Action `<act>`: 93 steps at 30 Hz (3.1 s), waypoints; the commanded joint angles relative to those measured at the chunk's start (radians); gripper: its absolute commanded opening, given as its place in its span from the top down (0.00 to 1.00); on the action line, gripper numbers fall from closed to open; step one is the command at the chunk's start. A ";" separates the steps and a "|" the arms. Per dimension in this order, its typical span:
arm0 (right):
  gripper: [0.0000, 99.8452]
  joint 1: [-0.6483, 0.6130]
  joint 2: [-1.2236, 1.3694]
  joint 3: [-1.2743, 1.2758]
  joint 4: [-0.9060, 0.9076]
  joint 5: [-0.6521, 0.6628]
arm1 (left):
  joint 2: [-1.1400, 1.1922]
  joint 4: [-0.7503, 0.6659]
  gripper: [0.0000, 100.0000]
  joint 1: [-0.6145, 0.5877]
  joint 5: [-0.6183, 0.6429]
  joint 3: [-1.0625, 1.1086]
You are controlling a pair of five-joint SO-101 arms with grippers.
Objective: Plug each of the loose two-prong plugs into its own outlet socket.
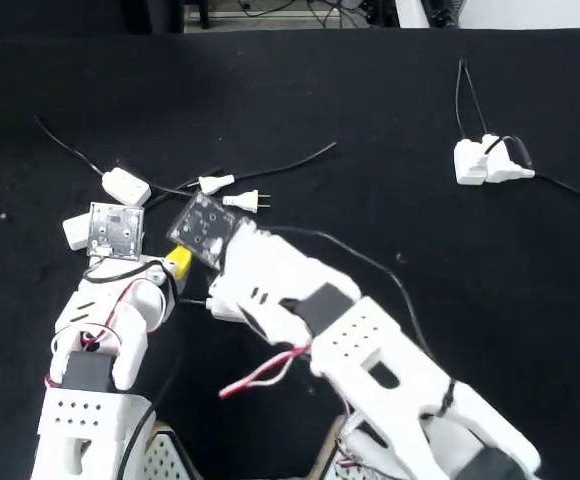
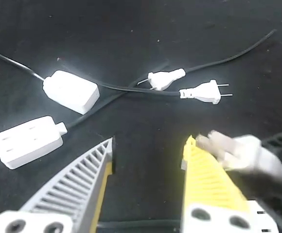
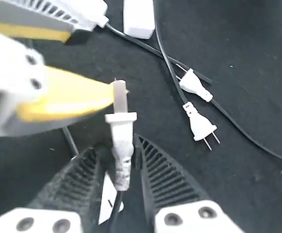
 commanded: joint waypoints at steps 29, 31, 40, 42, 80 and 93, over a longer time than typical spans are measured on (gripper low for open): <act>0.99 -0.025 0.147 -0.096 0.012 -0.006 | -0.009 0.034 0.77 0.025 0.037 -0.047; 0.99 -0.025 0.099 -0.074 0.014 -0.006 | -0.009 0.026 0.77 0.025 0.026 -0.039; 0.99 -0.104 -0.008 -0.002 0.008 -0.048 | -0.009 0.029 0.77 0.025 0.023 -0.033; 0.99 -0.112 -0.018 0.001 0.005 -0.066 | -0.009 0.029 0.77 0.025 0.023 -0.033; 0.99 -0.104 -0.124 0.093 -0.112 -0.253 | -0.009 0.026 0.77 -0.048 0.025 -0.030; 0.99 -0.104 -0.234 0.153 -0.143 -0.252 | -0.009 0.026 0.77 -0.047 0.028 -0.030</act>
